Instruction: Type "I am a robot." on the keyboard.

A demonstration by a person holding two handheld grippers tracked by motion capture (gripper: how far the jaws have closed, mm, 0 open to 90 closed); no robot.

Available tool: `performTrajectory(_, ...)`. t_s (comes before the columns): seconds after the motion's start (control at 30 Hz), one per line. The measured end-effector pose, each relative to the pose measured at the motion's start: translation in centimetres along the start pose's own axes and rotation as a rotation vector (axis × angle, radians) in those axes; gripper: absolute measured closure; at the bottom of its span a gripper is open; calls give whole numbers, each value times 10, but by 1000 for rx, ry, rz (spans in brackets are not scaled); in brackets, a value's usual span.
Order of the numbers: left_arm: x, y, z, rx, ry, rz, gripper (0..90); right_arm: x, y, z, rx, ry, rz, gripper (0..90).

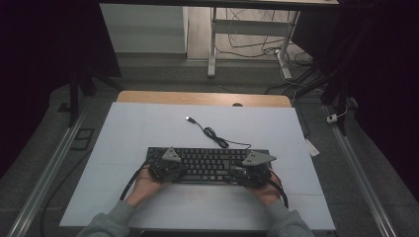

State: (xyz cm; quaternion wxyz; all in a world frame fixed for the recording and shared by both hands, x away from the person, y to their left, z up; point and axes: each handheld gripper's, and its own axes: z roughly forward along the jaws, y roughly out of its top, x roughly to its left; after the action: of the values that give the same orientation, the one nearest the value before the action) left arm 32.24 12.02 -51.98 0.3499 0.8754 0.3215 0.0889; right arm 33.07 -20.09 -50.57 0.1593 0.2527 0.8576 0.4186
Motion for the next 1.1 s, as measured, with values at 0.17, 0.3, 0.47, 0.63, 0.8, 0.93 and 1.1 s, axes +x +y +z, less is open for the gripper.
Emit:
performTrajectory(0.17,2,1,-10,-37,20,-5,887,0,0,-1,-4,-2,4,529)
performTrajectory(0.3,8,0,-21,-72,31,-30,886,0,0,-1,-6,-1,3,529)
performTrajectory(0.47,19,-3,-33,-116,45,-73,880,0,0,0,-9,0,1,528)
performTrajectory(0.63,24,-6,-40,-144,74,-98,743,1,0,0,-10,0,-3,529)
performTrajectory(0.8,28,-7,-44,-159,109,-124,582,0,0,0,-11,0,-3,528)
performTrajectory(0.93,30,-8,-46,-163,117,-137,532,0,1,0,-7,-3,-5,529)
performTrajectory(1.1,32,-9,-46,-158,119,-146,499,1,1,0,-8,-4,-8,528)
